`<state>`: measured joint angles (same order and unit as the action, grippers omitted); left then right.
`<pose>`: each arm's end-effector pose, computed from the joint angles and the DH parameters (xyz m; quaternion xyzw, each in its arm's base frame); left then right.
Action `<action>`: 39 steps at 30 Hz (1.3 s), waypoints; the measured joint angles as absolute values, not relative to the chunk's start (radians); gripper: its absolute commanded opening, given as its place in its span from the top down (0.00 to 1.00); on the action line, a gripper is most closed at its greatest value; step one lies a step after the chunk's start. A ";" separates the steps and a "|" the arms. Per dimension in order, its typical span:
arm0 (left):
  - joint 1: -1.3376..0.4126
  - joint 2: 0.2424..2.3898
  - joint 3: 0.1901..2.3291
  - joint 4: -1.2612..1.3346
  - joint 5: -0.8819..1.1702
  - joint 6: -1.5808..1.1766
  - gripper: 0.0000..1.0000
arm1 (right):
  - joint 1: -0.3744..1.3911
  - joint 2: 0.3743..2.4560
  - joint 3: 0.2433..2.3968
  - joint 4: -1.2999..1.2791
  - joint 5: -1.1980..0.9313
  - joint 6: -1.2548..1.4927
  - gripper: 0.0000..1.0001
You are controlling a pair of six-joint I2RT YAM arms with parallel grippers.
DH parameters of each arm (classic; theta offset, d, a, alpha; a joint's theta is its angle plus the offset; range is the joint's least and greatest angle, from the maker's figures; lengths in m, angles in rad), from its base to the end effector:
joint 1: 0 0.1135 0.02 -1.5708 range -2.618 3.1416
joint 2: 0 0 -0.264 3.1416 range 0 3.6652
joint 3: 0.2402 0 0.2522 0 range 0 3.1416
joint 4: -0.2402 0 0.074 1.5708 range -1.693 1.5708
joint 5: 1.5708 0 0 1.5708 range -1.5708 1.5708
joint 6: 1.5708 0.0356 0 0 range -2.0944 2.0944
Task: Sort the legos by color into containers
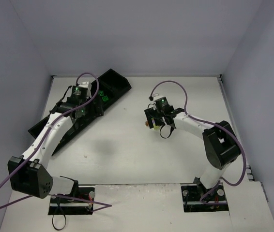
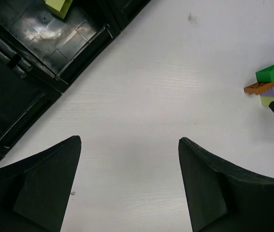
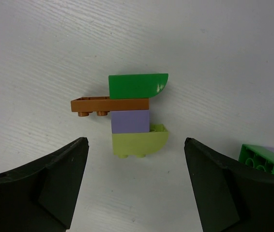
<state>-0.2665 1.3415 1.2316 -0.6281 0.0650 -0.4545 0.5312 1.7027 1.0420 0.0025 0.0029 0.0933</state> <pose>0.2802 -0.0789 0.3297 -0.0727 0.9113 -0.1704 0.3678 0.3205 0.1882 0.2052 -0.1944 0.8764 0.1341 0.4197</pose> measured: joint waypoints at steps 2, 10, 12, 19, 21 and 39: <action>-0.266 1.320 1.212 -0.639 0.072 -0.455 0.25 | 0.532 1.722 1.042 0.016 0.012 0.070 0.26; -0.266 1.271 1.191 -0.650 0.090 -0.454 0.25 | 0.533 1.782 1.046 0.057 0.019 0.000 0.32; -0.266 1.260 1.182 -0.650 0.095 -0.453 0.25 | 0.537 1.788 1.046 0.065 0.019 -0.014 0.32; -0.266 1.254 1.147 -0.652 0.115 -0.452 0.25 | 0.545 1.810 1.055 0.102 0.015 -0.057 0.34; -0.266 1.255 1.143 -0.652 0.118 -0.450 0.25 | 0.545 1.821 1.056 0.110 0.012 -0.062 0.37; -0.266 1.256 1.142 -0.626 0.236 -0.449 0.25 | 0.553 1.817 1.012 0.175 -0.044 -0.110 0.84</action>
